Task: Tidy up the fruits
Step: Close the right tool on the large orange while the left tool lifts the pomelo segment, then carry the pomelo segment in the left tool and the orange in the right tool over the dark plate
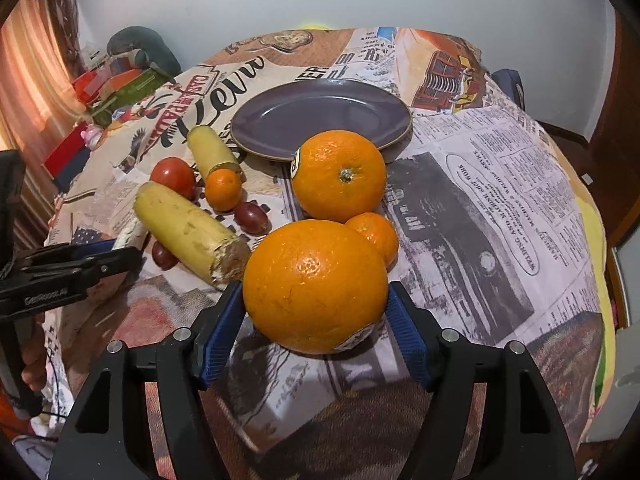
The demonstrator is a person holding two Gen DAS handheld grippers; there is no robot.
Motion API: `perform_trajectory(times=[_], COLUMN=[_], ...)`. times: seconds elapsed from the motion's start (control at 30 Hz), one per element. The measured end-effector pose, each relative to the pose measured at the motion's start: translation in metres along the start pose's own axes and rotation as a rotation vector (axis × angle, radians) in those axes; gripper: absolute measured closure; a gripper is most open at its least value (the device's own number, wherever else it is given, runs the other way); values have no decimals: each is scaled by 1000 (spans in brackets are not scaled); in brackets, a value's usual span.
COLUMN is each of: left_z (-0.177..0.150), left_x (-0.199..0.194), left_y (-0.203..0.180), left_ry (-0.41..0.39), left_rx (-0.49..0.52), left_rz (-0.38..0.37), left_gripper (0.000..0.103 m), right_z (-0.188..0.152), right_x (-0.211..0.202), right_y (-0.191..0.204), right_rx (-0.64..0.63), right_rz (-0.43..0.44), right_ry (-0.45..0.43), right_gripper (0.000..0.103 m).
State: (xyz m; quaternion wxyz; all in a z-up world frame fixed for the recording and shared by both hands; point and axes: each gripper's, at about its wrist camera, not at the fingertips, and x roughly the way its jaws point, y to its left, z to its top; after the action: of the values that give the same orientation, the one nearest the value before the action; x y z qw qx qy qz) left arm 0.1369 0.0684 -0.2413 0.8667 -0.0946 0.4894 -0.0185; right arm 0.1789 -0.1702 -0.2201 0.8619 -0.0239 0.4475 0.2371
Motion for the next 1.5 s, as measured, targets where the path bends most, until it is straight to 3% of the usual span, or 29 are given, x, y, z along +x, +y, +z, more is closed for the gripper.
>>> perform_trajectory(times=[0.23, 0.4, 0.9, 1.27, 1.5], left_z=[-2, 7, 72, 121, 150], left_x=[-12, -35, -89, -90, -78], left_y=[-1, -3, -47, -72, -77], left_ry=[-22, -84, -305, -374, -392], left_rx=[10, 18, 109, 146, 144], left_rz=[31, 30, 5, -7, -15], left_gripper=[61, 61, 61, 61, 61], right_z=[-1, 2, 53, 90, 112], right_x=[-4, -18, -73, -89, -77], right_y=[-2, -2, -9, -19, -25], right_rx=[22, 21, -17, -44, -59], right_rz=[10, 15, -45, -86, -99], right_ry=[-17, -48, -250, -360, -384], right_gripper=[37, 37, 37, 37, 37])
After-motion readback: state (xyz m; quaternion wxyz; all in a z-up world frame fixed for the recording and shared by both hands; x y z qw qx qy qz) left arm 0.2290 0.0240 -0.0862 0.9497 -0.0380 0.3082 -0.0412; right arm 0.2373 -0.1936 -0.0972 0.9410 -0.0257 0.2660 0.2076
